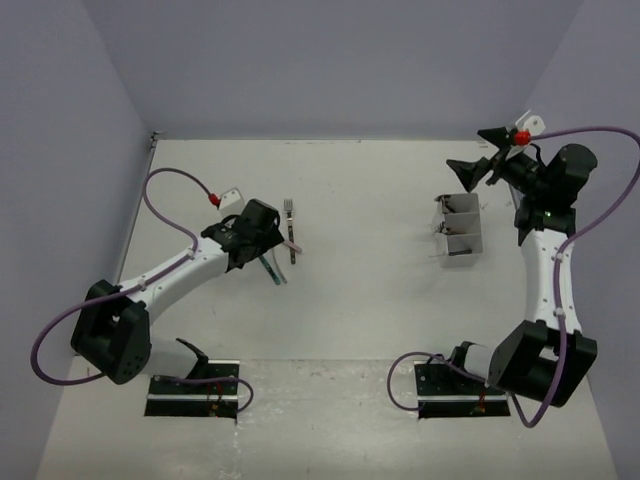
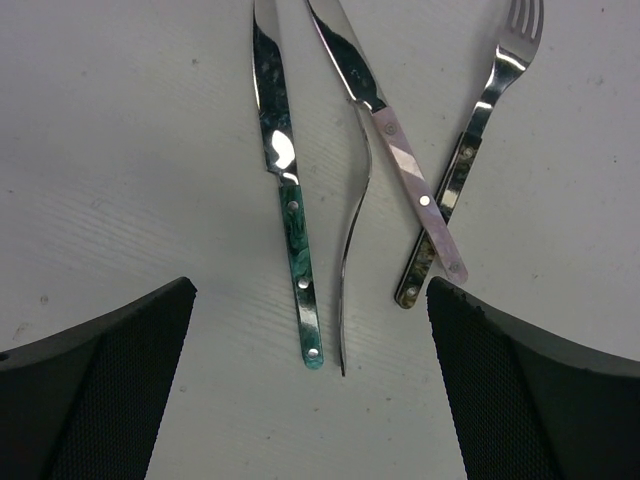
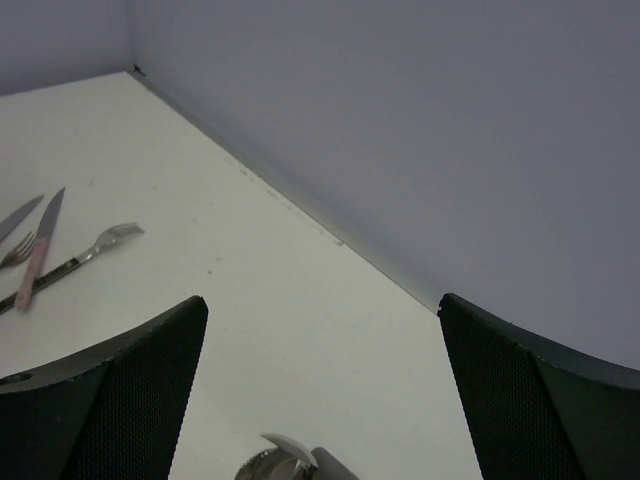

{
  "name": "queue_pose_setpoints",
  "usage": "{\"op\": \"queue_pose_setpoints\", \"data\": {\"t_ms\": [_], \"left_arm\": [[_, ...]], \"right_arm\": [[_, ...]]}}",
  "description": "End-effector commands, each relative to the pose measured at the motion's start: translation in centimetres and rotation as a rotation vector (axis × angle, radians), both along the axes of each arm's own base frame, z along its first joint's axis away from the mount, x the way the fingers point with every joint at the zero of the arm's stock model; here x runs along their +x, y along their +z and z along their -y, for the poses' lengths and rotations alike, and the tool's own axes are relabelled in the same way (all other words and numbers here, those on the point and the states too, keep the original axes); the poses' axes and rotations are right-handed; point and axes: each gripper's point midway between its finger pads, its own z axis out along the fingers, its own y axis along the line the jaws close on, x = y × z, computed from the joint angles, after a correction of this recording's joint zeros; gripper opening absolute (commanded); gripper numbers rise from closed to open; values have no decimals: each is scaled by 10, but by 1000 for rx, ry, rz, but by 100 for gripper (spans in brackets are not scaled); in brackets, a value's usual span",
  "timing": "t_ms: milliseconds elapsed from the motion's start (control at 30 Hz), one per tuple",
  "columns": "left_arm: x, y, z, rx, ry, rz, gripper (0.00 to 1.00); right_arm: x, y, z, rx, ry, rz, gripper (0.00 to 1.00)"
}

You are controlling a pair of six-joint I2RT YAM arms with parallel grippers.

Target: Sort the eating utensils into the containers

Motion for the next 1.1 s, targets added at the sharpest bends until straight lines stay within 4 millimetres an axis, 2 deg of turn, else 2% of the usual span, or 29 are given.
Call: {"op": "queue_pose_setpoints", "data": {"t_ms": [0, 33, 67, 133, 233, 267, 300, 333, 367, 433, 467, 567, 633, 800, 900, 933, 1000, 1033, 1067], "left_arm": [[-2, -16, -1, -26, 26, -20, 100], [-2, -21, -2, -27, 38, -34, 100], [-3, -24, -4, -30, 53, -49, 100], [-4, -32, -10, -26, 76, -85, 100], [-6, -43, -15, -25, 110, -124, 100], [-7, -46, -18, -24, 123, -138, 100], [-7, -51, -20, -20, 133, -149, 100], [-6, -52, -21, -22, 143, -152, 100], [-5, -57, -22, -15, 145, -162, 100], [-1, -59, -22, -14, 152, -171, 100], [-1, -61, -23, -14, 160, -180, 100], [2, -76, -22, -4, 173, -226, 100], [4, -80, -22, -5, 192, -237, 100], [8, -91, -25, -15, 243, -262, 99], [6, -96, -24, -15, 248, -279, 85], [5, -98, -24, -15, 247, -285, 76], [4, -101, -26, -4, 248, -292, 68], [5, -101, -27, -2, 248, -292, 56], [5, -102, -27, 4, 239, -298, 51]], "right_arm": [[2, 58, -18, 167, -148, 77, 99], [6, 66, -20, 189, -189, 105, 99], [7, 74, -36, 223, -181, 113, 99], [11, 94, -47, 344, -159, 51, 99], [12, 91, -58, 548, -130, -114, 99], [11, 87, -59, 565, -133, -120, 99], [16, 69, -54, 595, -188, -145, 99], [12, 65, -56, 602, -206, -146, 99], [13, 44, -55, 598, -241, -195, 99], [14, 28, -52, 588, -296, -223, 99], [14, 11, -53, 578, -311, -277, 99], [15, -14, -53, 563, -340, -366, 99], [14, -21, -54, 574, -340, -382, 99], [13, -22, -57, 578, -331, -394, 99], [15, -25, -54, 582, -351, -398, 99], [15, -25, -53, 581, -354, -397, 99], [15, -24, -52, 586, -366, -395, 99], [15, -24, -52, 585, -367, -396, 99], [15, -23, -50, 585, -374, -391, 99]]}}
